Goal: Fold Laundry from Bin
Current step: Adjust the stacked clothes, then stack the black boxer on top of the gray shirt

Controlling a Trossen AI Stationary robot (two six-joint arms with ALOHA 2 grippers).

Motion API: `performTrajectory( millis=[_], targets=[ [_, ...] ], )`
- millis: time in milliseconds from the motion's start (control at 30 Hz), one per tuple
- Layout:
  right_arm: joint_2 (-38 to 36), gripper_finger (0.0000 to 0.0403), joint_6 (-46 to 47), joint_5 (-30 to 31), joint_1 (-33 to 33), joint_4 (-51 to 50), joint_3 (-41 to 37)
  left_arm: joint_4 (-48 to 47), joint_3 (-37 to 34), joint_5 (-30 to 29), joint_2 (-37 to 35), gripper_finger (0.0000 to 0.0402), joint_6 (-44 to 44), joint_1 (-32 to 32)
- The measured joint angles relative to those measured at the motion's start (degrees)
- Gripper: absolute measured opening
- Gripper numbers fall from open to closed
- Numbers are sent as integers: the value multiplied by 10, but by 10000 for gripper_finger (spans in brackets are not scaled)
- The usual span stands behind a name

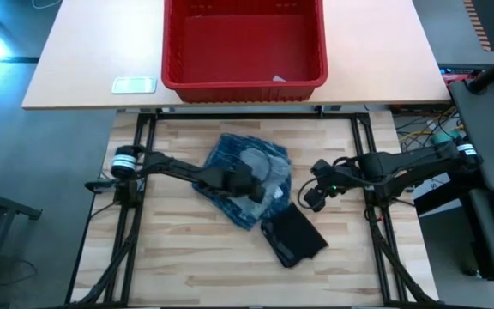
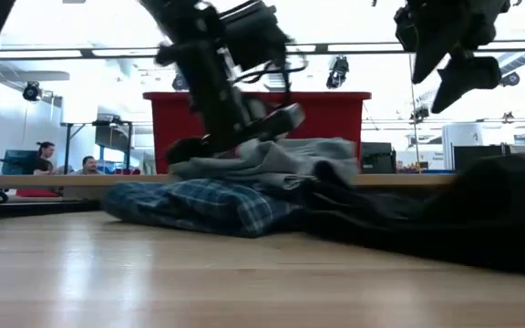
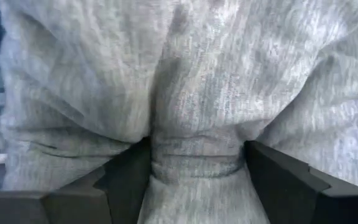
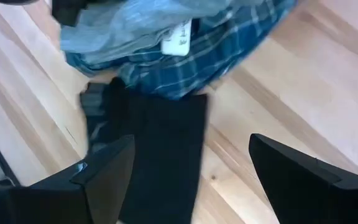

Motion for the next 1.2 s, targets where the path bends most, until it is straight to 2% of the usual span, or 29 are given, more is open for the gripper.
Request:
performTrajectory(
  millis=[133,233,433,600,767,833,967,1067,1200],
  targets=[
    [10,311,23,-2,28,-9,-20,-116,79,-11,8,249,57,6],
    [25,311,60,-1,72,10,-46,-171,85,-47,-17,249,67,14],
    [82,310,103,-6,149,124,-108,-162,33,-67,-80,249,81,22],
    [164,298,94,-7,146,162,-124,-158,-20,-68,-124,249,67,22],
    [222,273,79,-55,141,227,-124,-170,-72,-65,-175,249,28,19],
    [239,258,80,-72,140,261,-124,-172,-94,-65,-202,249,9,18],
    [265,216,100,-74,136,266,-123,-175,-136,-64,-260,249,-13,12],
    [275,165,105,-76,130,255,-122,-182,-164,-70,-305,249,-23,10],
    [268,79,90,-70,122,231,-107,-193,-200,-82,-363,249,-27,10]
  ],
)
